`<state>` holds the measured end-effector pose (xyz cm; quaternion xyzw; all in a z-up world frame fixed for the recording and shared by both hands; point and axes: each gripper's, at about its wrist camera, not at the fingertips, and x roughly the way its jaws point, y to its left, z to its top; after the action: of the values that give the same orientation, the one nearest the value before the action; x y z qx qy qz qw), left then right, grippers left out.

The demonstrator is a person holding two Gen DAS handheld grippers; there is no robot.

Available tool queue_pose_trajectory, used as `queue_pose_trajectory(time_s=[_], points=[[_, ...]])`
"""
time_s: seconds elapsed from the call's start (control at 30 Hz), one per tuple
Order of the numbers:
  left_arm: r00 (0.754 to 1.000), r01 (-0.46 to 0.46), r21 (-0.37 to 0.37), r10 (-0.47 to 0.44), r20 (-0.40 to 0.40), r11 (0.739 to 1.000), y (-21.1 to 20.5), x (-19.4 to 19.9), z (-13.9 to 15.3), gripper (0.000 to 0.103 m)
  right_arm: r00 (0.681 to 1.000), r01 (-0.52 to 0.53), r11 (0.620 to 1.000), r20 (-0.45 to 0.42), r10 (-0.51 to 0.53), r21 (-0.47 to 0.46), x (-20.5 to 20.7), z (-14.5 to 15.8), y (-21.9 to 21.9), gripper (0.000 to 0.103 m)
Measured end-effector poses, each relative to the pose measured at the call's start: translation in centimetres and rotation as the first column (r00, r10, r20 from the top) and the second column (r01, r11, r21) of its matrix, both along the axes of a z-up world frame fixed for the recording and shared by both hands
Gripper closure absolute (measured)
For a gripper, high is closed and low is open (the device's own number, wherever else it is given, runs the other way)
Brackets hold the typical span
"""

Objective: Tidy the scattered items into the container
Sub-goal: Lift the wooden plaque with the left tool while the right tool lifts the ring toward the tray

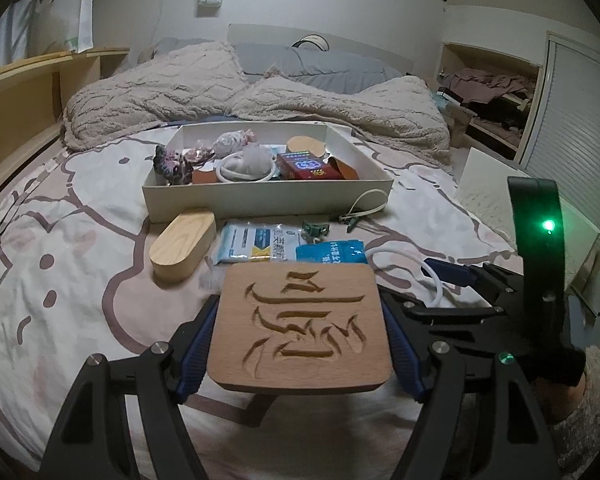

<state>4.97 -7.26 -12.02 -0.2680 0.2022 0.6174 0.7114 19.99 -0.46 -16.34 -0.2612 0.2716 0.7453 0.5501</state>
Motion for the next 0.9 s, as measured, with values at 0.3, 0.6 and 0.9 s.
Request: queue_pose_trajectory(time_s=[0.3, 0.6, 0.9], points=[[1.000, -0.011, 0.009, 0.011, -0.007, 1.000, 0.1, -0.2, 0.1, 0.027, 0.998, 0.064, 0.998, 0.008, -0.064, 0.008, 1.7, 0.5, 0.8, 0.019], [1.000, -0.024, 0.007, 0.024, -0.002, 1.000, 0.2, -0.6, 0.1, 0.027, 0.993, 0.117, 0.992, -0.007, -0.117, 0.043, 3.7, 1.7, 1.0, 0.019], [0.997, -0.068, 0.009, 0.068, 0.028, 0.998, 0.8, -2.0, 0.8, 0.027, 0.992, 0.121, 0.988, -0.033, -0.118, 0.092, 3.7, 3.6, 0.3, 0.019]])
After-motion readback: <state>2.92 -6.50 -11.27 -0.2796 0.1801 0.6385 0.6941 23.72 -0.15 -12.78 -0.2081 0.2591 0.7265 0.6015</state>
